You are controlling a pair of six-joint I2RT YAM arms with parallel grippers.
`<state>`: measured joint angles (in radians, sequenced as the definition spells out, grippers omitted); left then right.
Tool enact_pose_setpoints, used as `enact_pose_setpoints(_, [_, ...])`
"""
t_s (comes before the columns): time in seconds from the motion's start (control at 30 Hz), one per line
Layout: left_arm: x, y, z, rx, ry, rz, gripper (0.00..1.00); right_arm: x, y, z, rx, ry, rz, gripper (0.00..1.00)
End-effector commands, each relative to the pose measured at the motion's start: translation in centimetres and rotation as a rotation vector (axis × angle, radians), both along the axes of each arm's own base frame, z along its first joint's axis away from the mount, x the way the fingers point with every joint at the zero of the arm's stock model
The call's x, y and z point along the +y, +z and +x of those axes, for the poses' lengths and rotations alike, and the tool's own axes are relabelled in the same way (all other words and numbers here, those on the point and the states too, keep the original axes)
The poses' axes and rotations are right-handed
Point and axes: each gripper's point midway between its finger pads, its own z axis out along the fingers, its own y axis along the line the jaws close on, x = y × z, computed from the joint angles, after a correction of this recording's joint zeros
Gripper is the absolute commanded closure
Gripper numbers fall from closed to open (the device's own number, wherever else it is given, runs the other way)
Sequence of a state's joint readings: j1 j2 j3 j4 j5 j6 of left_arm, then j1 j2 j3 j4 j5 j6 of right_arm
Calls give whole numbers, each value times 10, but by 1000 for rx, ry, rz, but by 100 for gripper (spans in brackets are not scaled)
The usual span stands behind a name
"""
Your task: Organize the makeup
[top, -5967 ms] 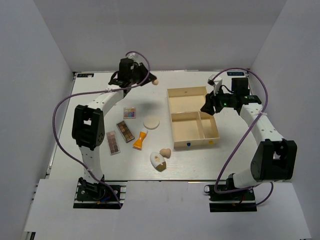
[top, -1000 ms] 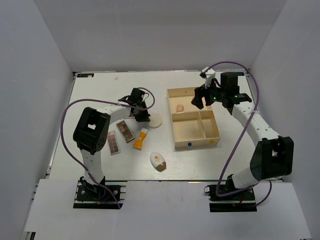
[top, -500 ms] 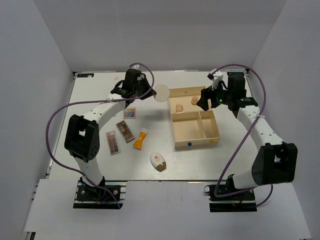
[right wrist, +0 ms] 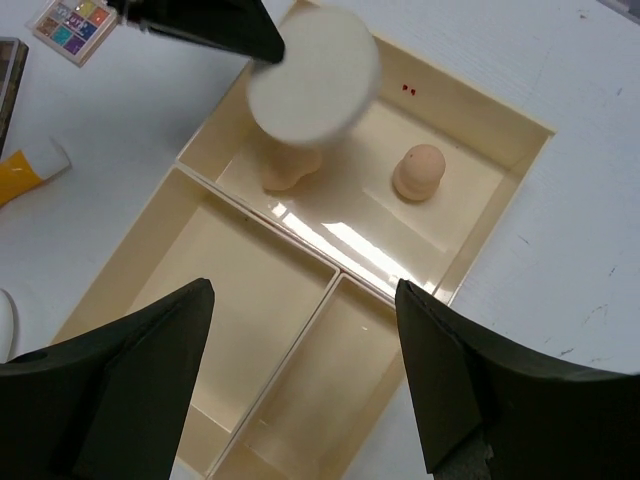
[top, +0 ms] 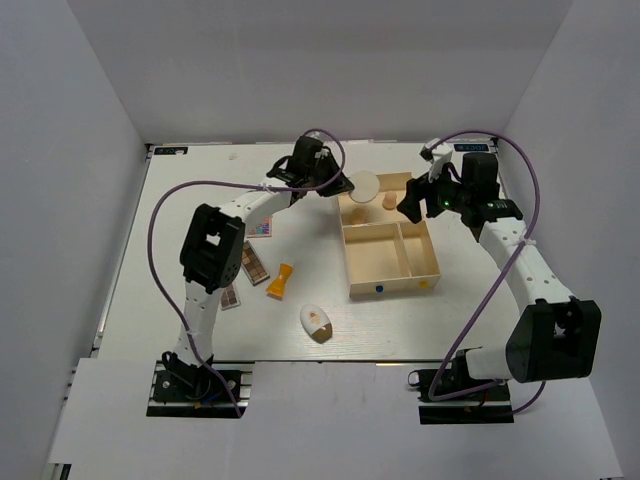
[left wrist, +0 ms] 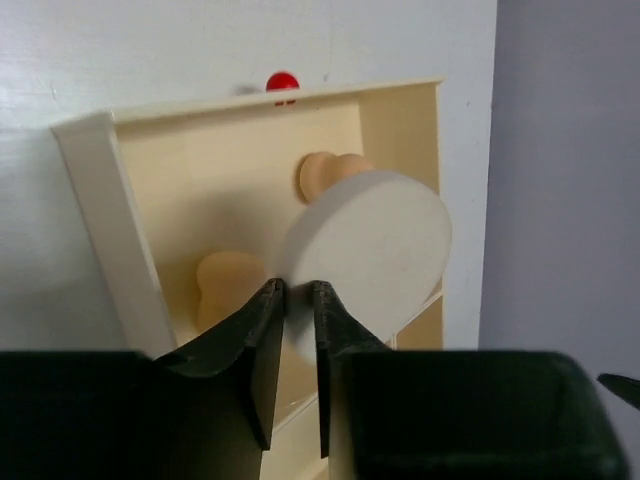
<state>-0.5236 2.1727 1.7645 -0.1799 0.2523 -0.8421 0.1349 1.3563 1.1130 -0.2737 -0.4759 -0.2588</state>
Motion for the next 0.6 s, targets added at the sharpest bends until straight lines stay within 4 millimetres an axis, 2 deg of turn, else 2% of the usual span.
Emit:
enact_pose_setpoints(0.0, [-11, 24, -5, -15, -22, -14, 68, 0, 11, -5, -48, 22, 11, 21])
enact_pose_setpoints(0.03, [-13, 22, -9, -13, -22, -6, 48, 0, 11, -5, -49, 25, 10, 21])
enact_pose_setpoints(0.13, [-10, 29, -9, -26, -9, -3, 31, 7, 11, -14, -56, 102, 15, 20])
enact_pose_setpoints(0.17, [-10, 33, -9, -32, -11, -8, 29, 11, 11, -19, -76, 160, 4, 20])
enact_pose_setpoints(0.2, [-10, 43, -8, -50, -11, -17, 28, 23, 11, -34, -61, 255, 37, 20])
enact_pose_setpoints(0.27, [-10, 63, -5, -84, -2, -23, 27, 33, 11, -51, -104, 405, 32, 20])
enact_pose_setpoints(0.3, [-9, 76, -5, -108, -3, -28, 26, 43, 13, -67, -112, 510, 76, 20])
enact_pose_setpoints(0.33, [-3, 85, -2, -121, 12, -30, 26, 47, 7, -84, -74, 568, 89, 20])
enact_pose_setpoints(0.37, [2, 91, 0, -130, 20, -33, 27, 51, 4, -92, -76, 621, 100, 20])
enact_pose_setpoints(0.4, [6, 106, -5, -152, 17, -41, 27, 54, 2, -105, -87, 691, 106, 19])
enact_pose_setpoints(0.43, [14, 110, -3, -162, 35, -33, 26, 60, -1, -113, -81, 732, 108, 19])
enact_pose_setpoints(0.47, [19, 103, -9, -151, 42, -12, 27, 61, -6, -116, -78, 753, 100, 18])
enact_pose_setpoints(0.5, [27, 120, -16, -192, 40, -3, 27, 62, -12, -122, -78, 781, 83, 12])
enact_pose_setpoints(0.53, [37, 122, -18, -204, 53, 15, 27, 71, -15, -130, -80, 818, 72, 11])
enact_pose_setpoints(0.57, [45, 105, -24, -186, 57, 60, 27, 72, -19, -131, -85, 823, 45, 11])
